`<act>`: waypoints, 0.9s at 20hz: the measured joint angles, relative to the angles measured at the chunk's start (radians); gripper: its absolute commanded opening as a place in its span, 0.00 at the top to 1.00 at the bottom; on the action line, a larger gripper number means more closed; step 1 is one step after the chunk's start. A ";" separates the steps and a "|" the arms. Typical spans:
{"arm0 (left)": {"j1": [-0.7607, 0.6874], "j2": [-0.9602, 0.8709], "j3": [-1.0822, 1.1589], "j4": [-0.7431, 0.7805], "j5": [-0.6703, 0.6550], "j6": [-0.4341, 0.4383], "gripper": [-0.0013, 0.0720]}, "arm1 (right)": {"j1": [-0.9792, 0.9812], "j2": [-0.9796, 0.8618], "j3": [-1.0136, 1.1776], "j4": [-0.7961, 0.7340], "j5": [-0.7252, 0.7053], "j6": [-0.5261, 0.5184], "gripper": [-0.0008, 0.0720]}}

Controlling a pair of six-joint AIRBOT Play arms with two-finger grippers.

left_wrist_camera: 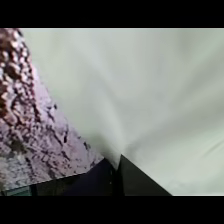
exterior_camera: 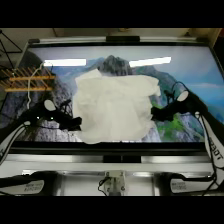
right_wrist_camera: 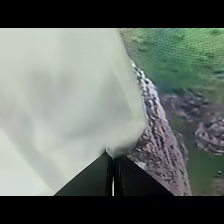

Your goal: Fold the shirts.

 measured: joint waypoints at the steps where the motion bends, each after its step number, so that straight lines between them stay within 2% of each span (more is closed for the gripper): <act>1: -0.004 0.006 0.006 -0.005 -0.006 0.008 0.94 | 0.003 0.000 0.013 -0.014 -0.001 0.000 0.93; 4: -0.053 0.034 0.036 -0.081 -0.021 0.059 0.94 | -0.013 0.025 0.102 -0.098 0.010 0.002 0.92; 7: -0.183 0.048 0.068 -0.216 -0.002 0.104 0.94 | -0.070 0.066 0.248 -0.240 0.011 0.052 0.92; 9: -0.315 0.049 0.080 -0.320 0.078 0.118 0.94 | -0.125 0.093 0.347 -0.324 -0.002 0.088 0.92; 12: -0.544 0.027 0.107 -0.484 0.279 0.129 0.94 | -0.213 0.125 0.454 -0.392 -0.027 0.124 0.92; 13: -0.607 0.012 0.123 -0.519 0.348 0.131 0.85 | -0.237 0.133 0.476 -0.404 -0.027 0.134 0.92; 14: -0.653 -0.006 0.141 -0.541 0.402 0.134 0.46 | -0.254 0.137 0.491 -0.407 -0.019 0.143 0.82; 15: -0.686 -0.026 0.163 -0.561 0.439 0.144 0.11 | -0.267 0.140 0.502 -0.406 -0.004 0.151 0.54; 16: -0.700 -0.041 0.182 -0.573 0.452 0.155 0.12 | -0.274 0.141 0.510 -0.406 0.013 0.150 0.34; 18: -0.677 -0.060 0.219 -0.566 0.431 0.174 0.14 | -0.285 0.145 0.520 -0.397 0.049 0.142 0.34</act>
